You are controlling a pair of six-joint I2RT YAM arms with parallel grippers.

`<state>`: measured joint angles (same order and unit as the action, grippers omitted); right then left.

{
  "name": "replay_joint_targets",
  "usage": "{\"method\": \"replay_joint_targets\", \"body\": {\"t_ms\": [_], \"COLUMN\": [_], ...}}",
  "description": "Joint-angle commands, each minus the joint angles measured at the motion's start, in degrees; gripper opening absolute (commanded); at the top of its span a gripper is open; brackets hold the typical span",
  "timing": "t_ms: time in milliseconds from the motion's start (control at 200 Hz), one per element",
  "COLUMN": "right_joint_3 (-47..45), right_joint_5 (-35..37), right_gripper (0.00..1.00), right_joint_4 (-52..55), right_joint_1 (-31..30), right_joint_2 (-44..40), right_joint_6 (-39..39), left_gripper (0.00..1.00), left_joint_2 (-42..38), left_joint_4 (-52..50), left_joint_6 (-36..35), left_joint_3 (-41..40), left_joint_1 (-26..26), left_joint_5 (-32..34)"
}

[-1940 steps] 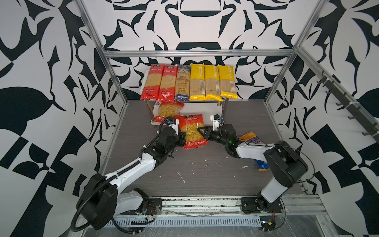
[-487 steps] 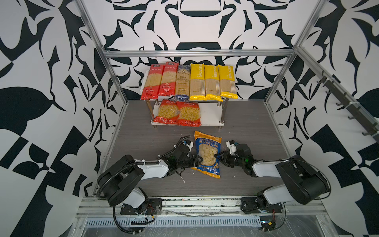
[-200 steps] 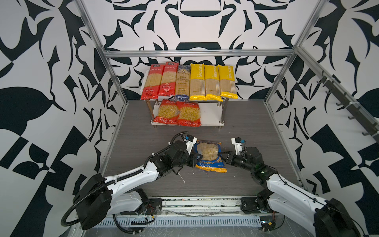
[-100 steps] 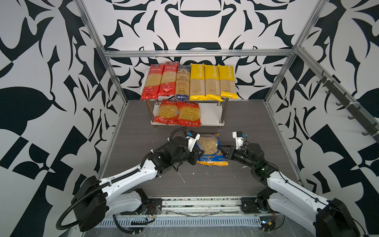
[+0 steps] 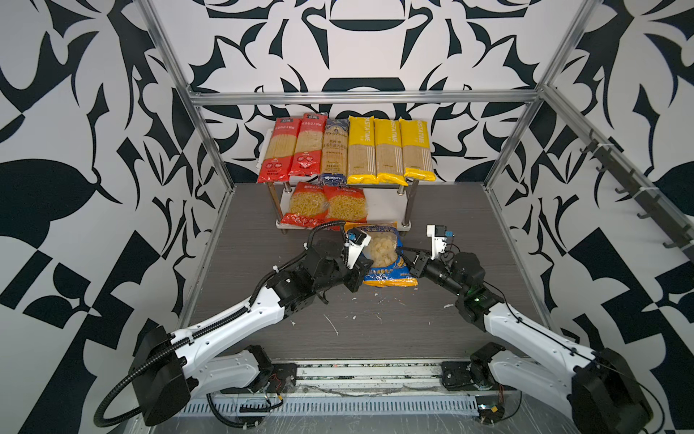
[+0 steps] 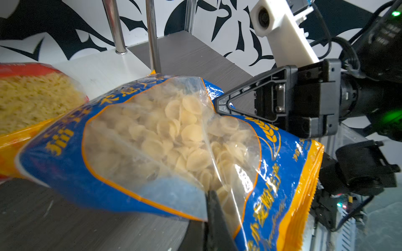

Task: Arrange pasta packages on shelves
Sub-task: Place the pasta bag on the shelf.

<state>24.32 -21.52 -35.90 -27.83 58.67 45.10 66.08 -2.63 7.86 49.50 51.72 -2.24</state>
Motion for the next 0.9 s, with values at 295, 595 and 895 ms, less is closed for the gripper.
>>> {"method": "replay_joint_targets", "body": {"t_ms": [295, 595, 895], "right_joint_3": [8.3, 11.7, 19.3], "right_joint_5": [6.3, 9.1, 13.8], "right_gripper": [0.00, 0.00, 0.00], "right_joint_4": [-25.2, -35.7, -39.0], "right_joint_1": [-0.2, 0.8, 1.5], "right_joint_2": [11.7, 22.3, 34.2], "right_joint_6": [-8.3, -12.8, -19.9], "left_gripper": [0.00, 0.00, 0.00], "left_joint_2": [9.3, 15.7, 25.7], "left_joint_4": [8.3, 17.1, 28.0], "left_joint_6": [-18.1, -24.8, -28.9], "left_joint_3": [6.9, 8.6, 11.3], "left_joint_1": [-1.2, -4.4, -7.0], "left_joint_5": [8.7, 12.8, 17.0]}}
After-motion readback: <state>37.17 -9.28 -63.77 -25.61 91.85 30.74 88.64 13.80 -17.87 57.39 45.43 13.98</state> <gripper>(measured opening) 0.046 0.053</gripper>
